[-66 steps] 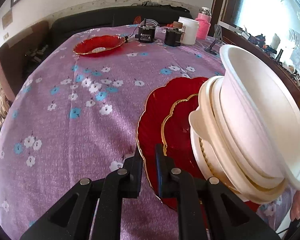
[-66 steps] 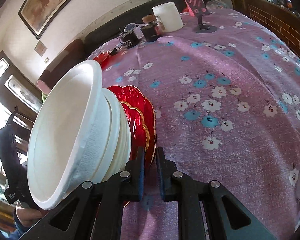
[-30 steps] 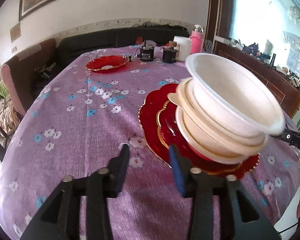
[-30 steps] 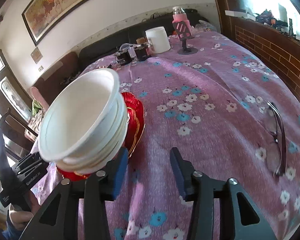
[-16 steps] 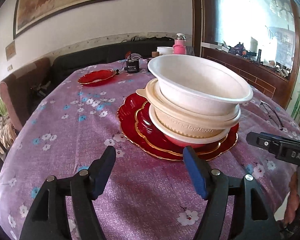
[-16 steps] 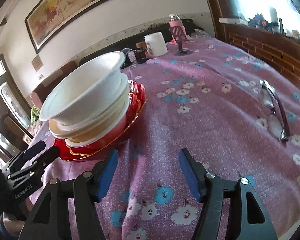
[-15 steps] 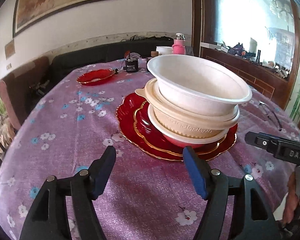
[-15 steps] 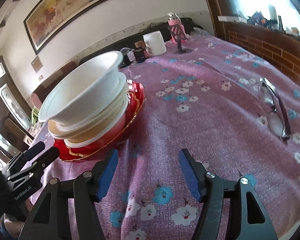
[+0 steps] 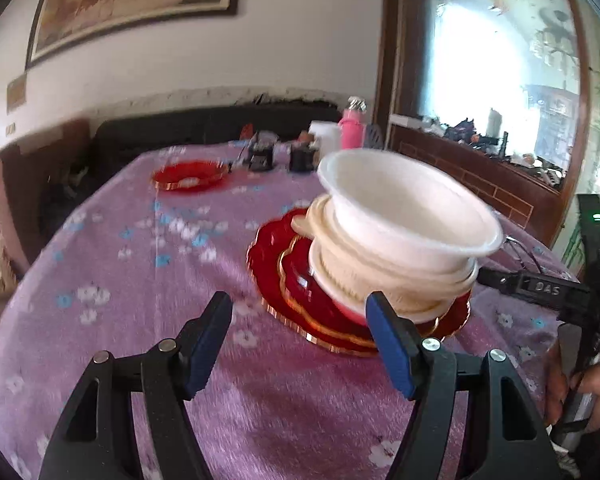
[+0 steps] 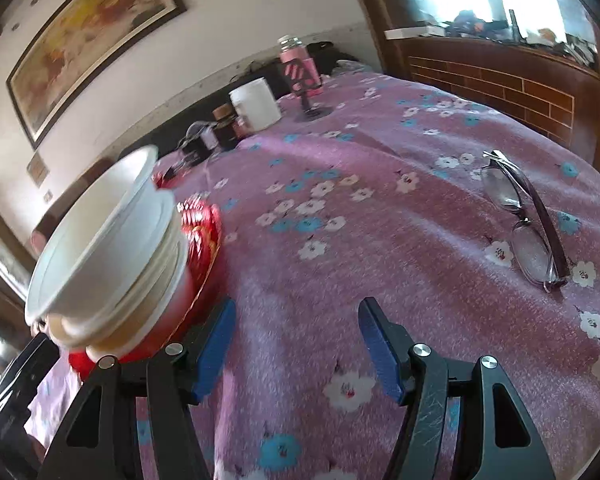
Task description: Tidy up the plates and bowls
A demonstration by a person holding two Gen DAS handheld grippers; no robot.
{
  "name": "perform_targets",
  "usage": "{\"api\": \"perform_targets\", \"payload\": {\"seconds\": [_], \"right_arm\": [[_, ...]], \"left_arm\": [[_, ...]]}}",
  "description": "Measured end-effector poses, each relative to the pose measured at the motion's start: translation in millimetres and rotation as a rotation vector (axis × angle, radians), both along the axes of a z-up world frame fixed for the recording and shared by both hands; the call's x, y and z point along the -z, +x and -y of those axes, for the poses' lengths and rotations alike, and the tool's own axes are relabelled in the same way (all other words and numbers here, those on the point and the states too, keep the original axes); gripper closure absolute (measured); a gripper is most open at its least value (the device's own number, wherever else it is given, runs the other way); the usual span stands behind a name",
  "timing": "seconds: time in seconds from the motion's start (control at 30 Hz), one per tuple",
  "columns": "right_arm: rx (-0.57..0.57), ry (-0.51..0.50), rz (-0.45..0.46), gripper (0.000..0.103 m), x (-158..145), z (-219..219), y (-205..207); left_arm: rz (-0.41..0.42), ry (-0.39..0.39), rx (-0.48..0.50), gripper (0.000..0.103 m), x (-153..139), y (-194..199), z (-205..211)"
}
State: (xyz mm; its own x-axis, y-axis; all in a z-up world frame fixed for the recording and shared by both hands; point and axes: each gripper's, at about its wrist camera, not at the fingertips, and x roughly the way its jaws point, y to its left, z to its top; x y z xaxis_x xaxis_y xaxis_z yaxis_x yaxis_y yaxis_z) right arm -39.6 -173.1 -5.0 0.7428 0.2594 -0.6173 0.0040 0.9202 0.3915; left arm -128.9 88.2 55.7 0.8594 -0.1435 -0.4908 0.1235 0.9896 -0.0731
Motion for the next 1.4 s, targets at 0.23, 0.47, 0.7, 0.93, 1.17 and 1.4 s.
{"api": "perform_targets", "payload": {"seconds": [0.23, 0.47, 0.7, 0.93, 1.17, 1.4], "right_arm": [[-0.009, 0.004, -0.045, 0.035, 5, -2, 7], [0.005, -0.003, -0.053, 0.036, 7, -2, 8], [0.019, -0.018, -0.053, 0.037, 6, -3, 7], [0.029, -0.03, 0.035, 0.037, -3, -3, -8], [-0.01, -0.021, 0.073, 0.027, -7, -6, -12], [-0.007, -0.054, 0.186, 0.019, -18, -2, -59]], "left_arm": [[0.01, -0.082, 0.058, 0.033, -2, 7, -8], [-0.075, -0.133, 0.113, 0.032, 6, 18, -18], [-0.089, -0.119, 0.161, 0.032, 8, 19, -8], [-0.01, -0.081, 0.053, 0.025, 3, 0, -1], [-0.061, -0.006, -0.089, 0.009, 4, -13, 14], [-0.093, 0.094, -0.11, 0.001, -4, -18, 45]]}}
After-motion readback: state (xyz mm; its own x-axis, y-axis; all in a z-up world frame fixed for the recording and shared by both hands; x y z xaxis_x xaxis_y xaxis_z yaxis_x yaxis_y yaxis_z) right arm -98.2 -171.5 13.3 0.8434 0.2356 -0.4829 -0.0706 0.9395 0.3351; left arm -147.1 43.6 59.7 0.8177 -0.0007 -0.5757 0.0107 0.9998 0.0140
